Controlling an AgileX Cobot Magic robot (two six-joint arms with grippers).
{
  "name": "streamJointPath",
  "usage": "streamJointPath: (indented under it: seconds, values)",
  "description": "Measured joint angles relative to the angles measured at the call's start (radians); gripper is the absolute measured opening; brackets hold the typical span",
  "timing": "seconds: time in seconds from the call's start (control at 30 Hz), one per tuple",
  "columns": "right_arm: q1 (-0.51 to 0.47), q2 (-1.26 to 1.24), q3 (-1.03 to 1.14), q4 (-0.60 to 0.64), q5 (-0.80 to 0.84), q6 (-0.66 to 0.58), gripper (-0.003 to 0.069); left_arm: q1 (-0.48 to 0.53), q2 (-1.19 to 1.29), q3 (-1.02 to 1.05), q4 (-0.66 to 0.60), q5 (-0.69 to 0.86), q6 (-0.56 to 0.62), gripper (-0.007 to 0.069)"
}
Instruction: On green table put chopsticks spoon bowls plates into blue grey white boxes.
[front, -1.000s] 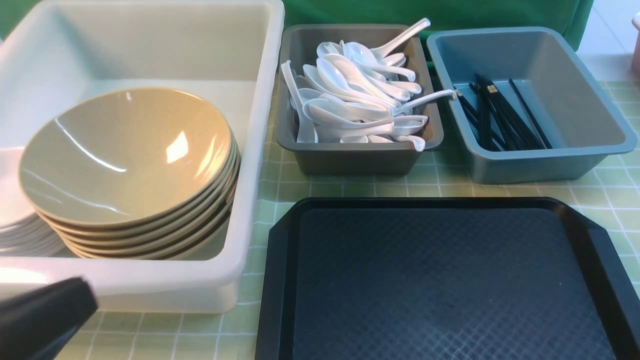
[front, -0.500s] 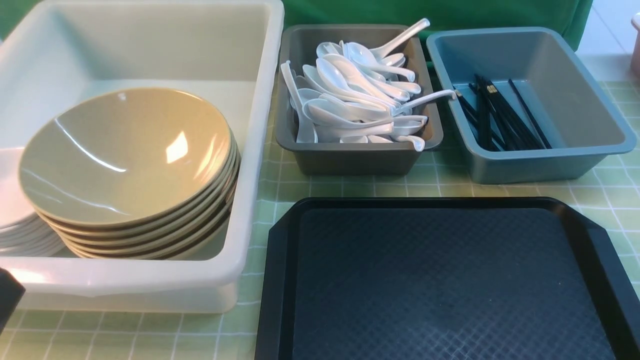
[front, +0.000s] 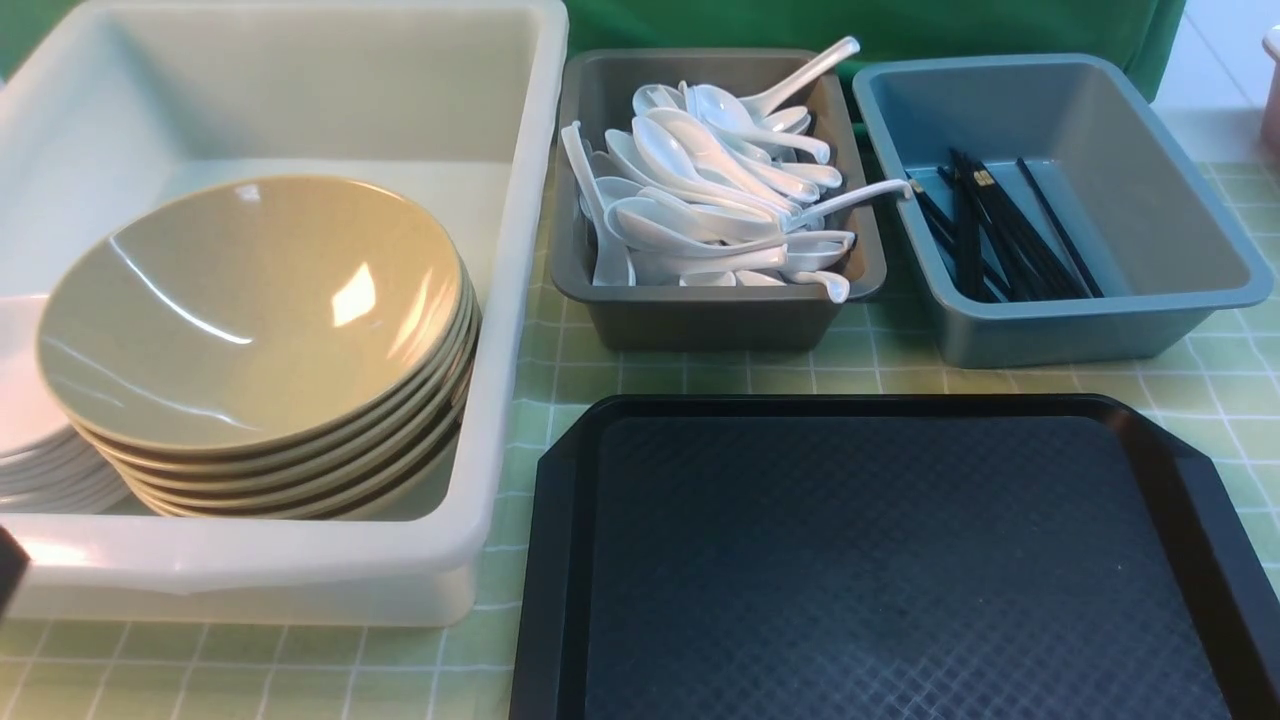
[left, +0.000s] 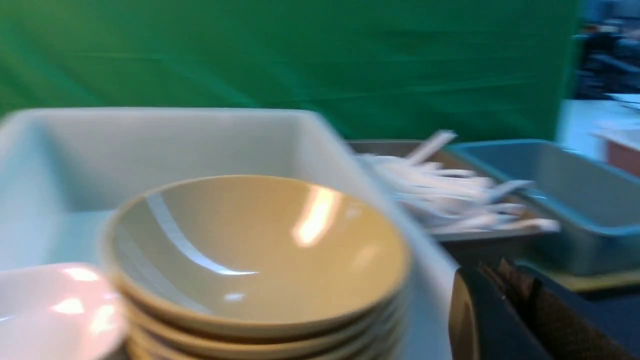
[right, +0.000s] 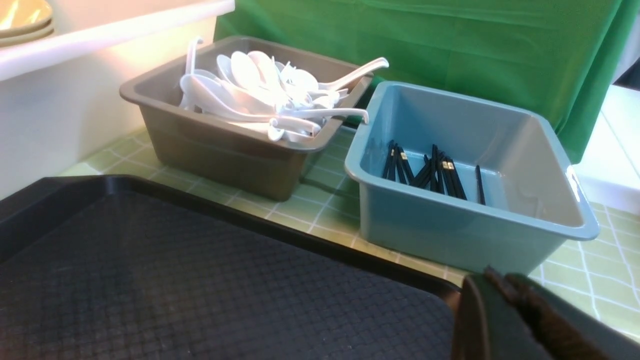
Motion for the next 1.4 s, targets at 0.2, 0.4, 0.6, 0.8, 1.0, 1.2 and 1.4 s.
streamJointPath:
  seconds: [0.2, 0.4, 0.6, 0.8, 1.0, 1.2, 1.4]
  values:
    - [0.000, 0.000, 0.000, 0.000, 0.000, 0.000, 0.0038, 0.014, 0.000, 0.222, 0.293, -0.188, -0.238, -0.0002]
    - [0.000, 0.000, 0.000, 0.000, 0.001, 0.000, 0.0046, 0.041, 0.000, 0.346, 0.298, -0.197, -0.258, -0.0002]
    - [0.000, 0.000, 0.000, 0.000, 0.004, 0.000, 0.0047, 0.041, 0.000, 0.348, 0.295, -0.148, -0.258, -0.0002]
    - [0.000, 0.000, 0.000, 0.000, 0.007, 0.000, 0.0047, 0.000, 0.000, 0.348, 0.295, -0.147, -0.258, -0.0002]
    - [0.000, 0.000, 0.000, 0.000, 0.007, 0.000, 0.0047, -0.007, 0.000, 0.348, 0.295, -0.147, -0.258, -0.0002]
    - [0.000, 0.000, 0.000, 0.000, 0.007, 0.000, 0.0047, -0.008, 0.000, 0.348, 0.295, -0.147, -0.258, -0.0002]
    - [0.000, 0.000, 0.000, 0.000, 0.007, -0.001, 0.0047, -0.008, 0.000, 0.348, 0.295, -0.147, -0.258, -0.0002]
